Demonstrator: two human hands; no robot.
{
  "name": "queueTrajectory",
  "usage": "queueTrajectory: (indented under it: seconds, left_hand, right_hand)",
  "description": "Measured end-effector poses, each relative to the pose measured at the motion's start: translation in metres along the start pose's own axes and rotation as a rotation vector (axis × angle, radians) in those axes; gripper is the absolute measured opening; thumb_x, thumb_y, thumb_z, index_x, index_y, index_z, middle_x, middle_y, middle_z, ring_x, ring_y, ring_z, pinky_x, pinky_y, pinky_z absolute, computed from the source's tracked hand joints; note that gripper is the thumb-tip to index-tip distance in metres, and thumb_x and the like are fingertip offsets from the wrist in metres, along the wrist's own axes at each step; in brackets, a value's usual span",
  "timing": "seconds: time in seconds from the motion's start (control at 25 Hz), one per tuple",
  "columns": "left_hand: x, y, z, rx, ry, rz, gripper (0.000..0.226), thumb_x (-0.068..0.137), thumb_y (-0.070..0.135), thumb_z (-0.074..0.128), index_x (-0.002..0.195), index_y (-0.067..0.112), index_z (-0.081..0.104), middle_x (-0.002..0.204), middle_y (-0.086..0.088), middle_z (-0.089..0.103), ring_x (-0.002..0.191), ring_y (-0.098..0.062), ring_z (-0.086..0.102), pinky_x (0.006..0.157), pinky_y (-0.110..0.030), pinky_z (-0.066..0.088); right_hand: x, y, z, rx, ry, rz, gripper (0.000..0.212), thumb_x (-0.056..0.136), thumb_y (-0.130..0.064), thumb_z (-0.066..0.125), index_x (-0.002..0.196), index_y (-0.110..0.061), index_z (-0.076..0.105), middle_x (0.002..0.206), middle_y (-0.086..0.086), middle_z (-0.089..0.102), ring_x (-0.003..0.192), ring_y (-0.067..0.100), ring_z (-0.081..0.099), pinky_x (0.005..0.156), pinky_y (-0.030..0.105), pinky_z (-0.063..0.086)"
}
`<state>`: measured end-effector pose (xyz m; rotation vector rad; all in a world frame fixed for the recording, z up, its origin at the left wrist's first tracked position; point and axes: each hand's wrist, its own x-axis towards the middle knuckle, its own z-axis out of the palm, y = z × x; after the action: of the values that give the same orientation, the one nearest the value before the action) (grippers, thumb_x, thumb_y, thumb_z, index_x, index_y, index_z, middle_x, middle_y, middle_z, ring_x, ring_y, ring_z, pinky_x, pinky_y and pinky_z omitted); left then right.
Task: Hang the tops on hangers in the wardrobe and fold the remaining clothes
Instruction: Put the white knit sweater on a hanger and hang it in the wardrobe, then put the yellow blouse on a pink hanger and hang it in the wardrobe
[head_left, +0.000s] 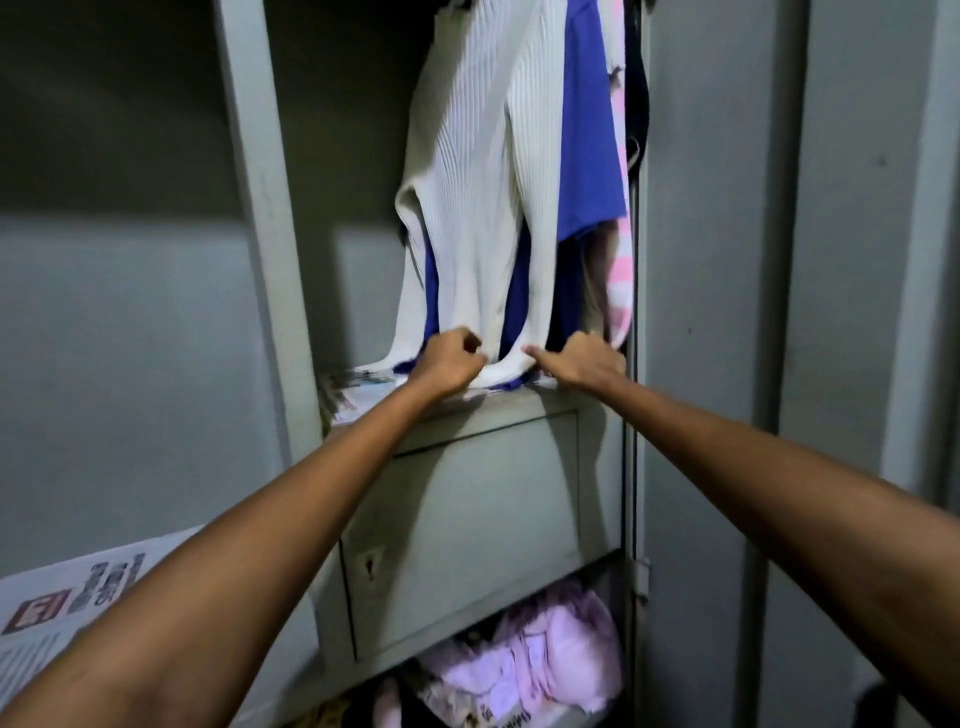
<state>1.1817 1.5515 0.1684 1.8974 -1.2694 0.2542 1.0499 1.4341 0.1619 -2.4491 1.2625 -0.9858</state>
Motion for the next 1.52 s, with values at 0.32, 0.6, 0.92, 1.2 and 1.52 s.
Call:
queueTrajectory:
  seconds: [0.32,0.6,0.92,1.2,1.52]
  left_hand:
    - [-0.161,0.012,0.076,-0.486,-0.013,-0.114,0.016,0.082,0.004,0.056,0.096,0.008,0.063,0.086,-0.014,0.067,0.087,-0.030,0.064,0.083,-0.037,0.052]
    - [-0.318,-0.012,0.162,-0.491,-0.340,-0.511,0.029,0.088,0.005,0.054,0.117,0.001,0.056,0.112,-0.023,0.063,0.094,-0.028,0.058,0.076,-0.029,0.041]
    - [-0.512,0.054,0.237,-0.572,-0.494,-0.870,0.016,0.092,0.007,0.049,0.094,-0.002,0.062,0.090,-0.020,0.062,0.075,-0.021,0.054,0.065,-0.036,0.047]
    - [-0.599,0.162,0.303,-0.497,-0.777,-0.850,0.015,0.095,0.013,0.047,0.084,0.013,0.057,0.095,-0.010,0.059,0.087,-0.023,0.054,0.066,-0.027,0.041]
    - [-0.601,0.321,0.399,-0.493,-1.052,-0.549,0.036,0.095,0.019,0.051,0.125,-0.001,0.053,0.126,-0.013,0.055,0.117,-0.026,0.051,0.090,-0.027,0.039]
  right_hand:
    - [-0.155,0.064,0.038,0.535,0.099,0.243,0.059,0.092,-0.053,0.044,0.061,-0.005,0.061,0.059,0.012,0.062,0.063,0.032,0.064,0.071,0.041,0.054]
    - [-0.306,0.147,0.061,0.698,-0.246,0.507,0.049,0.096,-0.046,0.042,0.063,-0.012,0.051,0.046,0.002,0.057,0.040,0.013,0.053,0.047,0.021,0.037]
    - [-0.488,0.255,0.039,0.706,-0.716,0.772,0.043,0.096,-0.054,0.029,0.074,-0.021,0.043,0.071,0.000,0.047,0.059,0.011,0.041,0.056,0.023,0.033]
    - [-0.588,0.386,-0.029,0.674,-0.666,0.964,0.043,0.097,-0.054,0.028,0.076,-0.020,0.044,0.074,-0.002,0.044,0.063,0.012,0.039,0.061,0.028,0.034]
    - [-0.606,0.520,-0.123,0.633,-0.266,1.153,0.044,0.097,-0.051,0.033,0.096,-0.013,0.057,0.093,0.009,0.052,0.071,0.018,0.044,0.063,0.027,0.032]
